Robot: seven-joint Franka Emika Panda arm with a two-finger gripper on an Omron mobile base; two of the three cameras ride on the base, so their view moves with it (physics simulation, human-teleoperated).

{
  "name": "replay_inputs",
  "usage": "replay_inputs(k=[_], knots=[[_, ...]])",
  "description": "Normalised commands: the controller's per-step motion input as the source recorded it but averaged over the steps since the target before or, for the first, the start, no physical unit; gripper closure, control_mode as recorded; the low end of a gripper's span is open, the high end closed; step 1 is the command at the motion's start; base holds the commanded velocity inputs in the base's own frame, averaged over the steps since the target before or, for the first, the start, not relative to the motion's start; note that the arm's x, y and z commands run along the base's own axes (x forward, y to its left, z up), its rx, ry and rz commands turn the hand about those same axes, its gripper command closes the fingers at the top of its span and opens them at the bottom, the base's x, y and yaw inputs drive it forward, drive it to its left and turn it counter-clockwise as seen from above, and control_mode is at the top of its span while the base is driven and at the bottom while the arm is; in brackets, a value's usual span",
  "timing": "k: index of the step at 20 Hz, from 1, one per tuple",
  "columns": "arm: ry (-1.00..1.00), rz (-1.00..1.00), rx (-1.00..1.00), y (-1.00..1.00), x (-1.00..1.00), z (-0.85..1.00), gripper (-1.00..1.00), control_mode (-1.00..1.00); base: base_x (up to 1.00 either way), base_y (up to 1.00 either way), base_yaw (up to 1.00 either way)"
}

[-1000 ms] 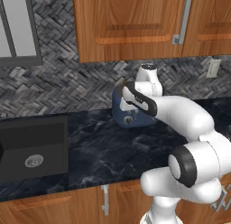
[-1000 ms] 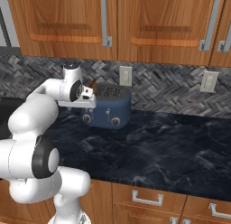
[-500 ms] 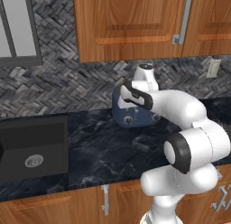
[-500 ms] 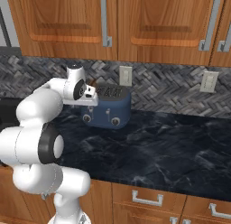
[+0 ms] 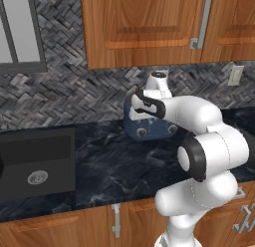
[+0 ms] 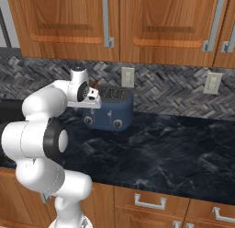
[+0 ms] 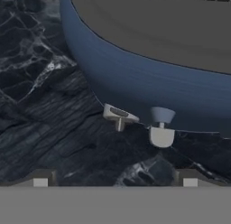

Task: Start the toaster. Once the lever pops up, take the bread to the plate on the dining counter.

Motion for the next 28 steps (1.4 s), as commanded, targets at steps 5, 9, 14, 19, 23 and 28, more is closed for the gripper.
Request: replay_inputs(k=[5, 9, 14, 19, 23, 28], knots=[[0.0, 0.0, 0.0, 0.0, 0.16, -0.26, -1.0, -1.0, 0.0, 0.0, 0.0], [0.0, 0.0, 0.0, 0.0, 0.25, -0.05, -1.0, -1.0, 0.0, 0.0, 0.0], [0.0, 0.0, 0.0, 0.0, 0.12, -0.1, -1.0, -1.0, 0.0, 0.0, 0.0], [0.0, 0.0, 0.0, 0.0, 0.02, -0.08, -1.0, -1.0, 0.0, 0.0, 0.0], [0.0, 0.0, 0.0, 0.0, 0.0, -0.04, -1.0, -1.0, 0.0, 0.0, 0.0], [0.0, 0.0, 0.0, 0.0, 0.0, -0.06, -1.0, -1.0, 0.0, 0.0, 0.0]])
